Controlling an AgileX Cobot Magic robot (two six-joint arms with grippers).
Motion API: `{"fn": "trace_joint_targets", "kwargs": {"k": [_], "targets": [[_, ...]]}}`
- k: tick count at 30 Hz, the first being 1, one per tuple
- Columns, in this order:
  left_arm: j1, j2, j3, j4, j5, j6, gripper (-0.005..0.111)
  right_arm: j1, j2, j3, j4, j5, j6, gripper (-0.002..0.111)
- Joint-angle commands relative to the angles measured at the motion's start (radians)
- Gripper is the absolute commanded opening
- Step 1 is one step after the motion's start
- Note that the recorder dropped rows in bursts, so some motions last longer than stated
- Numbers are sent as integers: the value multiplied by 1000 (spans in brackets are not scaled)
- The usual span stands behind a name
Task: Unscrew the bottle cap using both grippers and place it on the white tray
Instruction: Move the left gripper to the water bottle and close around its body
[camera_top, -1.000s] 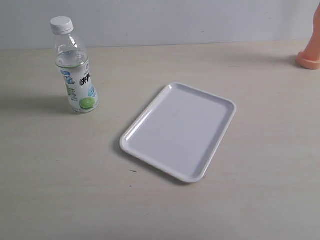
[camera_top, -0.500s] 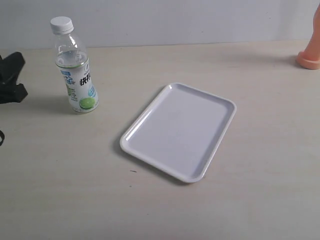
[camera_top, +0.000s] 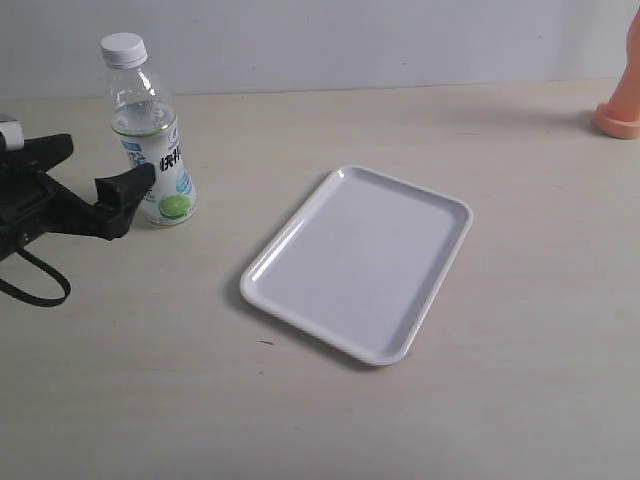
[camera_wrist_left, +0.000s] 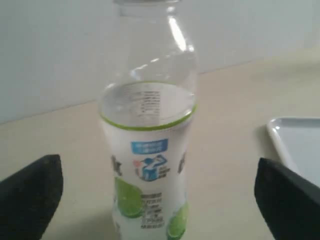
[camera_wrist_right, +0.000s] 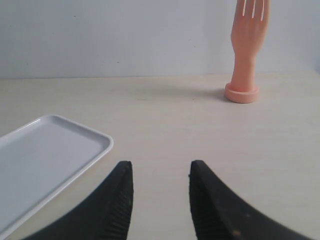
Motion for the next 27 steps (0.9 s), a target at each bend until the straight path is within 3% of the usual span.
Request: {"fn": "trace_joint_targets", "kwargs": {"k": [1, 27], "targets": [[2, 46, -54, 46, -17, 10, 105, -5, -6, 4, 2, -12, 0, 37], [2, 270, -301, 37, -14, -6, 105, -5, -6, 4, 2, -12, 0, 37]]}}
